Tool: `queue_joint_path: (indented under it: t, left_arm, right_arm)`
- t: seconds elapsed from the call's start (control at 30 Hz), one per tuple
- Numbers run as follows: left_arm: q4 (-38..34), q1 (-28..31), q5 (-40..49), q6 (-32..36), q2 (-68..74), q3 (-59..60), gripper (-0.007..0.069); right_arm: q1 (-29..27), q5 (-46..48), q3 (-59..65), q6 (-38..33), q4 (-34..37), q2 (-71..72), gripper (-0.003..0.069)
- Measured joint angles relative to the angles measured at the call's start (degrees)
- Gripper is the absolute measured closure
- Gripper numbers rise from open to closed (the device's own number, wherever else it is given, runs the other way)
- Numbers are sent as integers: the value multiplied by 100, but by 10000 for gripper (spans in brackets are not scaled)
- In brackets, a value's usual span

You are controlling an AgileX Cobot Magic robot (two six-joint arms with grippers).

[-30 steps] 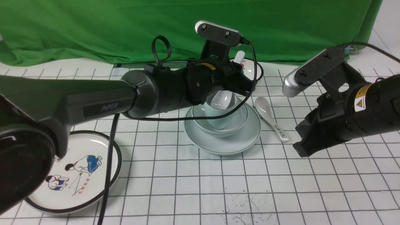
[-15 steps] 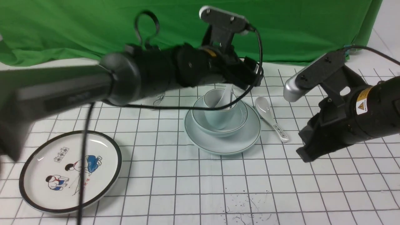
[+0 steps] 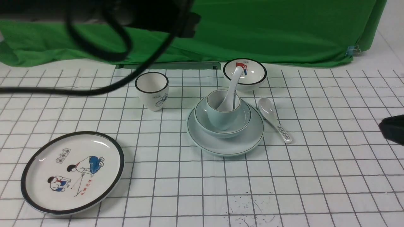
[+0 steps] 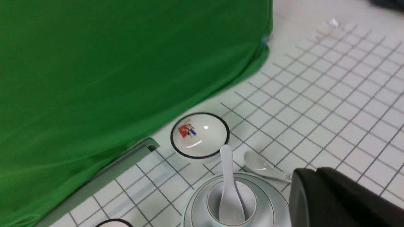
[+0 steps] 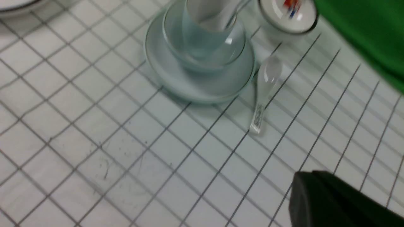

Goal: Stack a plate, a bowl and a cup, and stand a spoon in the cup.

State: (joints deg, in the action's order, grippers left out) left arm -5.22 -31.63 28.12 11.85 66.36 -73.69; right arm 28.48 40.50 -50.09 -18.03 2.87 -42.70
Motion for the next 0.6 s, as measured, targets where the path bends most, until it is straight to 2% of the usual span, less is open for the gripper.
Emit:
queue_joint_path:
  t: [0.07,0.1,0.23,0.27,0.33,0.37,0.43,0.6]
  left_arm:
    - [24,6,-191,-87,-479,435,666]
    - [55,13,-430,-195,-1008,970,666]
    - [279,19,-972,-289,-2193,2299,666]
    - [279,19,-972,-289,-2193,2299,666]
    - [458,19,-1267,-301,-2909,3106,666]
    - [470,19,-1289,-301,-2956,3157,666]
    - [576,19,-1542,-301,-3518,3754,664]
    - [706,19,-1819,-301,-4229,4486,664]
  right_arm:
    - [0,-477,436,22,1,471,648]
    - [0,-1065,995,170,1,1063,648]
    - [0,-2218,2185,672,1,2064,645]
    - [0,-2279,2315,728,1,2103,645]
    - [0,-3172,3100,952,1,2460,644]
    - [0,-3249,3155,965,1,2478,644]
    - [0,-4276,3840,1049,1,2572,640]
    - [0,-5069,4693,1080,1,2595,625]
